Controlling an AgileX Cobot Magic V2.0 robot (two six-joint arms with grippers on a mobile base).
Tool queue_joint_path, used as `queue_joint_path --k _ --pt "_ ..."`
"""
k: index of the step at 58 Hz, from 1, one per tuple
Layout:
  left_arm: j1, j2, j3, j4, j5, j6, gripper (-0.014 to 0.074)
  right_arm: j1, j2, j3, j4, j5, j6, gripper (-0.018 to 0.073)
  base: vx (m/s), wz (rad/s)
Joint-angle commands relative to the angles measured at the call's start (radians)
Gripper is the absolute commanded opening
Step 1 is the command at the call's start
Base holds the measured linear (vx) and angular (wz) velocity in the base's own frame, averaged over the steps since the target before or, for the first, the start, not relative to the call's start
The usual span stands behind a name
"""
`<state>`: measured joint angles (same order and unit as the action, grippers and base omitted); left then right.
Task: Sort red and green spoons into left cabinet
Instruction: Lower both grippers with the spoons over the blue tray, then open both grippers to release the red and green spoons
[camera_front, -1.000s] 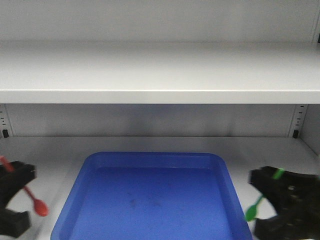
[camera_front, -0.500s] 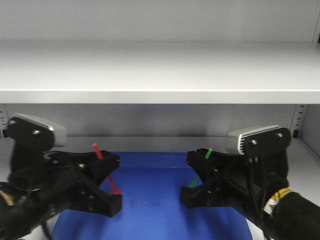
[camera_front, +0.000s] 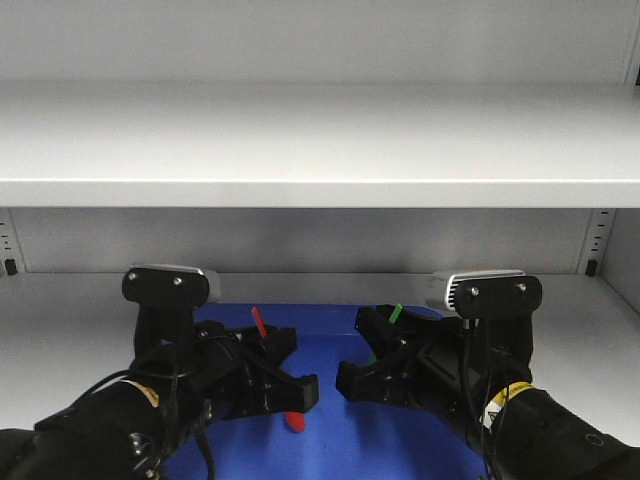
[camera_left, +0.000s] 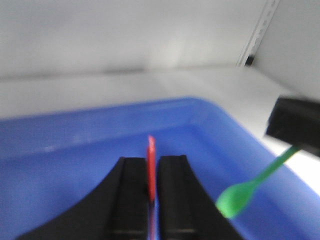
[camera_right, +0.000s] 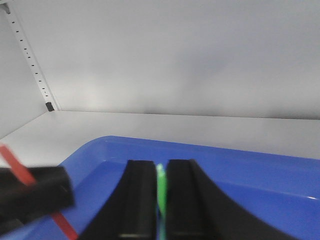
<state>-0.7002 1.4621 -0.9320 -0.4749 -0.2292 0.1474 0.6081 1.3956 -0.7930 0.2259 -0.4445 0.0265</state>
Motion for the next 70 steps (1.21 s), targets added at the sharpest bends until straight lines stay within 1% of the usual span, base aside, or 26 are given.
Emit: queue_joint_path --k 1,5,7,10,11,13,14,18,19,20,22,24,29,33,35,39,46,51,56,59,62,66,69,70 --pt "-0.006 -0.028 -0.037 0.001 -0.087 -0.012 0.0418 0.0 -0.027 -0.035 -0.029 -0.071 -0.009 0.0333 0.0 0.0" --pt "-0.006 -0.028 -0.037 0.007 -0.111 0.027 0.0517 0.0 -0.027 -0.035 -0.049 -0.053 -0.047 0.0454 0.0 0.0" --pt "-0.006 -0.028 -0.037 0.007 -0.126 0.081 0.0564 0.0 -0.027 -0.035 -0.049 -0.045 -0.087 0.0501 0.0 0.0" --pt "-0.006 -0.029 -0.037 0.007 -0.137 0.159 0.0608 0.0 -0.027 -0.035 -0.049 -0.035 -0.179 0.0564 0.0 0.0" --pt "-0.006 -0.03 -0.037 0.007 -0.137 0.197 0.0622 0.0 -0.027 -0.035 -0.049 -0.032 -0.206 0.0576 0.0 0.0" --pt "-0.006 -0.034 -0.037 0.006 -0.129 0.247 0.064 0.0 -0.027 -0.035 -0.049 -0.024 -0.289 0.0606 0.0 0.0" --pt "-0.006 -0.04 -0.037 0.006 -0.12 0.297 0.0645 0.0 -0.027 -0.035 -0.048 -0.02 -0.316 0.0613 0.0 0.0" --pt "-0.006 -0.053 -0.036 0.005 -0.087 0.43 0.0647 0.0 -0.027 -0.035 -0.04 0.002 -0.449 0.0626 0.0 0.0" --pt "-0.005 -0.057 -0.036 0.002 -0.08 0.474 0.0645 0.0 -0.027 -0.035 -0.037 0.008 -0.492 0.0624 0.0 0.0" --pt "-0.001 -0.059 -0.036 -0.004 -0.069 0.515 0.064 0.0 -0.027 -0.035 -0.033 0.016 -0.51 0.0623 0.0 0.0" --pt "0.009 -0.064 -0.036 -0.014 -0.06 0.563 0.0636 0.0 -0.027 -0.035 -0.023 0.027 -0.545 0.0618 0.0 0.0" --pt "0.02 -0.067 -0.036 -0.045 -0.052 0.619 0.0627 0.0 -0.027 -0.035 -0.005 0.037 -0.567 0.0613 0.0 0.0" --pt "0.059 -0.079 -0.036 -0.137 -0.048 0.687 0.061 0.0 -0.027 -0.035 0.047 0.051 -0.589 0.0592 0.0 0.0" --pt "0.087 -0.093 -0.036 -0.206 -0.048 0.704 0.0597 0.0 -0.027 -0.035 0.077 0.049 -0.601 0.0577 0.0 0.0" --pt "0.094 -0.1 -0.036 -0.222 -0.046 0.709 0.0592 0.0 -0.027 -0.035 0.085 0.046 -0.603 0.0571 0.0 0.0" --pt "0.103 -0.113 -0.036 -0.23 -0.042 0.721 0.0586 0.0 -0.027 -0.035 0.092 0.038 -0.603 0.0564 0.0 0.0" --pt "0.104 -0.125 -0.036 -0.239 -0.029 0.72 0.0586 0.0 -0.027 -0.035 0.095 0.037 -0.602 0.0564 0.0 0.0" --pt "0.104 -0.131 -0.036 -0.268 0.026 0.719 0.0578 0.0 -0.032 -0.035 0.109 0.053 -0.602 0.0563 0.0 0.0" --pt "0.104 -0.136 -0.036 -0.272 0.11 0.719 0.0528 0.0 -0.055 -0.035 0.184 0.081 -0.602 0.0522 0.0 0.0" --pt "0.104 -0.141 -0.036 -0.272 0.153 0.717 0.0463 0.0 -0.074 -0.035 0.235 0.099 -0.602 0.0475 0.0 0.0" --pt "0.102 -0.152 -0.036 -0.273 0.192 0.701 0.0378 -0.004 -0.098 -0.035 0.292 0.125 -0.608 0.0398 0.0 0.0" --pt "0.102 -0.174 -0.036 -0.271 0.248 0.665 0.0201 -0.006 -0.136 -0.035 0.351 0.168 -0.632 0.027 0.0 0.0" --pt "0.102 -0.194 -0.036 -0.271 0.291 0.642 0.0059 -0.006 -0.166 -0.035 0.385 0.214 -0.655 0.0153 0.0 0.0" --pt "0.102 -0.2 -0.036 -0.27 0.297 0.637 0.0024 -0.006 -0.174 -0.033 0.392 0.226 -0.661 0.0123 0.0 0.0"
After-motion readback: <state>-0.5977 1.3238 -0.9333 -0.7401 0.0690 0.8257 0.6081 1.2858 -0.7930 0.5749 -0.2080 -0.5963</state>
